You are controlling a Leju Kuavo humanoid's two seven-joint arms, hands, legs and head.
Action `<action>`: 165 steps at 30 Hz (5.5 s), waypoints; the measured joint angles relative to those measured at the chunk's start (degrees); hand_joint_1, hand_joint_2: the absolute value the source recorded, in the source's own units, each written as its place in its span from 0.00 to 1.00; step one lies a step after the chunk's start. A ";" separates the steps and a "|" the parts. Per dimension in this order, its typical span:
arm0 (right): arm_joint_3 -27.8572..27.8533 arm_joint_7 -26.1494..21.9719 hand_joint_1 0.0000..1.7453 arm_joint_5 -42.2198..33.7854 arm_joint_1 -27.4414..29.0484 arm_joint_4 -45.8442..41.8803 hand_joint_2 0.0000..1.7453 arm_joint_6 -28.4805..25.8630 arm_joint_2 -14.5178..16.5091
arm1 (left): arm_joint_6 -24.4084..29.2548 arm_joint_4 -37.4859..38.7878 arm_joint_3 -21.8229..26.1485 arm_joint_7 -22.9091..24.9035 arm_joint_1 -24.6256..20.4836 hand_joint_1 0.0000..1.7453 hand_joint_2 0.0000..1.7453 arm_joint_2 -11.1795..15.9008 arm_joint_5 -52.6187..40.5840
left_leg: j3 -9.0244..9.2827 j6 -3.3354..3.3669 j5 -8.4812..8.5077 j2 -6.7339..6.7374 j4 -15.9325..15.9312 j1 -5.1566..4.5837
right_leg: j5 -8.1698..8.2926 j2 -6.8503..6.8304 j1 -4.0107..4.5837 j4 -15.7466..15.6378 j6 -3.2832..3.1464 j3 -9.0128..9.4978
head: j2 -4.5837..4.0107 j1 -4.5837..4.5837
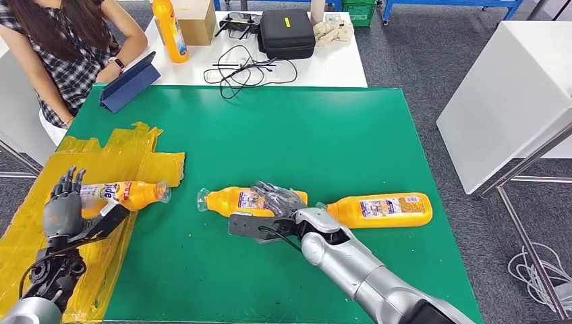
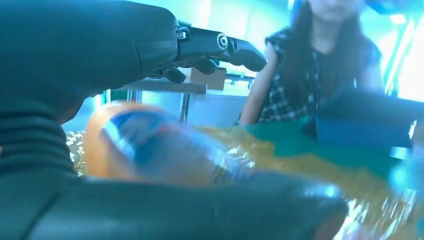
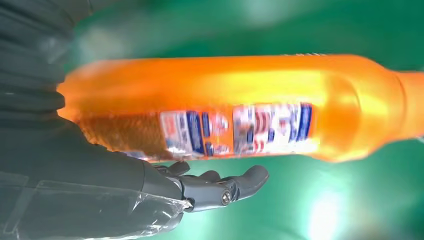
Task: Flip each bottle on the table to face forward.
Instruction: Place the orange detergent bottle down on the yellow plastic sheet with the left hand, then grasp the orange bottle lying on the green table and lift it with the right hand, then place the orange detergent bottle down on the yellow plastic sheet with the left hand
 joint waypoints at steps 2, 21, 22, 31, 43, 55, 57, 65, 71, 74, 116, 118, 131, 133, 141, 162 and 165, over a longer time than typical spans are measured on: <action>0.31 0.50 0.00 0.45 0.43 -0.01 1.00 -0.52 -0.38 | -0.79 -1.00 1.96 -2.21 0.07 0.00 0.00 -0.31 2.84 | 0.00 0.00 0.00 0.00 0.00 0.00 | 0.00 0.00 0.00 0.00 0.00 0.00 | 0.00 -0.01; 0.54 3.35 0.00 5.15 0.08 5.04 1.00 -4.12 -0.13 | -13.39 -35.23 -0.11 -7.33 11.97 0.00 0.00 -5.25 40.95 | -0.03 0.00 -0.01 -0.01 0.00 -0.03 | 0.00 0.00 0.01 -0.02 0.00 -0.03 | 0.00 -0.01; 0.52 3.34 0.00 5.12 -0.03 5.51 1.00 -4.09 -0.07 | -13.81 -36.27 -0.52 -7.33 12.20 0.00 0.00 -5.45 41.48 | -0.02 0.00 -0.01 -0.02 0.00 -0.03 | 0.00 -0.01 0.01 -0.02 0.00 -0.01 | 0.00 0.00; 0.40 1.80 0.98 5.28 -0.89 12.17 1.00 0.34 0.60 | -15.21 -48.96 -8.49 -7.33 12.92 0.00 0.00 -6.78 49.30 | 0.82 -0.03 -0.09 0.04 -0.02 0.01 | -0.03 0.02 0.02 -0.08 -0.01 0.69 | 0.00 -0.03; 0.23 -1.13 1.00 2.63 -1.50 14.02 1.00 2.77 0.56 | -20.74 -50.68 -12.14 -7.06 11.35 0.00 0.00 -6.86 56.60 | 1.35 -0.05 -0.11 0.08 -0.03 0.00 | -0.03 0.06 0.03 -0.10 -0.02 1.20 | 0.00 -0.02; -11.27 -11.15 1.00 -18.82 2.84 7.69 1.00 -7.44 0.24 | -42.81 -33.57 -11.03 8.63 7.65 0.00 1.00 -5.86 80.33 | 0.94 -0.06 -0.05 0.26 -0.02 0.04 | 0.04 0.29 0.02 -0.03 -0.03 0.81 | 0.00 -0.03; -13.81 -11.80 1.00 -20.95 4.19 4.33 1.00 -8.92 0.10 | -43.42 -31.49 -10.26 8.72 7.65 0.00 1.00 -5.32 81.46 | 0.68 -0.05 -0.01 0.18 -0.01 0.05 | 0.04 0.24 0.02 0.01 -0.04 0.56 | 0.00 -0.03; -18.12 -14.24 1.00 -23.39 6.80 -2.61 1.00 -12.29 -0.39 | -45.94 -27.71 -9.21 10.57 7.53 0.00 1.00 -4.71 83.93 | 0.24 -0.05 -0.02 0.07 -0.01 0.02 | 0.02 0.19 0.00 0.02 -0.03 0.22 | 0.00 -0.02; -18.62 -14.77 1.00 -23.70 7.03 -5.52 1.00 -13.30 0.02 | -50.03 -26.19 -9.54 11.79 7.67 0.00 1.00 -4.90 85.37 | 0.20 -0.04 -0.03 0.07 -0.01 -0.01 | 0.02 0.18 -0.02 0.00 -0.02 0.18 | 0.00 -0.02; -18.27 -14.59 1.00 -22.99 6.09 -5.43 1.00 -12.73 1.64 | -51.35 -26.08 -10.87 11.91 7.70 0.00 1.00 -5.74 85.10 | 0.18 -0.04 -0.03 0.08 -0.01 0.00 | 0.02 0.18 -0.02 0.01 -0.03 0.16 | 0.00 -0.02; -6.68 -8.45 1.00 -19.06 -5.16 10.97 1.00 -5.82 13.46 | -52.24 -47.57 -26.04 15.97 13.28 0.00 1.00 -11.08 85.45 | 0.06 -0.05 -0.02 0.05 0.00 0.00 | 0.02 0.12 -0.02 0.02 -0.02 0.05 | -0.01 -0.01; -5.39 -7.49 1.00 -19.04 -5.16 10.98 1.00 -5.87 13.48 | -52.94 -47.68 -26.57 16.40 13.29 0.00 1.00 -11.08 86.19 | 0.06 -0.05 -0.02 0.05 0.00 0.01 | 0.02 0.12 -0.02 0.02 -0.02 0.04 | 0.00 -0.01; 9.06 0.23 1.00 -24.97 -6.31 6.93 1.00 -7.23 13.36 | -51.69 -46.26 -30.00 17.28 12.62 0.00 1.00 -12.13 86.90 | 0.08 -0.05 -0.02 0.09 0.01 0.00 | 0.02 0.15 -0.01 0.01 -0.02 -0.02 | 0.00 -0.02; 10.93 0.81 1.00 -26.27 -6.71 6.63 1.00 -7.69 13.21 | -50.19 -46.07 -30.46 17.43 12.28 0.00 1.00 -12.13 84.52 | 0.07 -0.05 -0.02 0.08 0.01 0.00 | 0.02 0.14 -0.01 0.01 -0.03 -0.01 | 0.00 -0.02; 13.96 1.12 1.00 -28.55 -7.70 6.56 1.00 -8.59 12.55 | -48.27 -45.37 -32.14 17.55 10.78 0.00 1.00 -11.33 76.42 | 0.06 -0.05 -0.02 0.08 0.01 0.00 | 0.03 0.14 -0.01 0.02 -0.02 -0.01 | 0.00 -0.02; 14.86 -1.05 1.00 -27.84 -8.25 8.00 1.00 -8.73 12.34 | -49.42 -44.62 -32.45 14.72 10.63 1.00 1.00 -9.44 72.75 | 0.04 -0.05 -0.02 0.07 0.01 0.01 | 0.03 0.13 -0.01 0.02 -0.02 -0.02 | 0.00 -0.01; 14.86 -1.53 1.00 -27.63 -8.29 8.42 1.00 -8.80 12.35 | -49.36 -44.53 -32.45 14.55 10.63 1.00 1.00 -9.44 72.95 | 0.04 -0.05 -0.02 0.07 0.01 0.01 | 0.03 0.13 -0.01 0.02 -0.02 -0.02 | 0.00 -0.02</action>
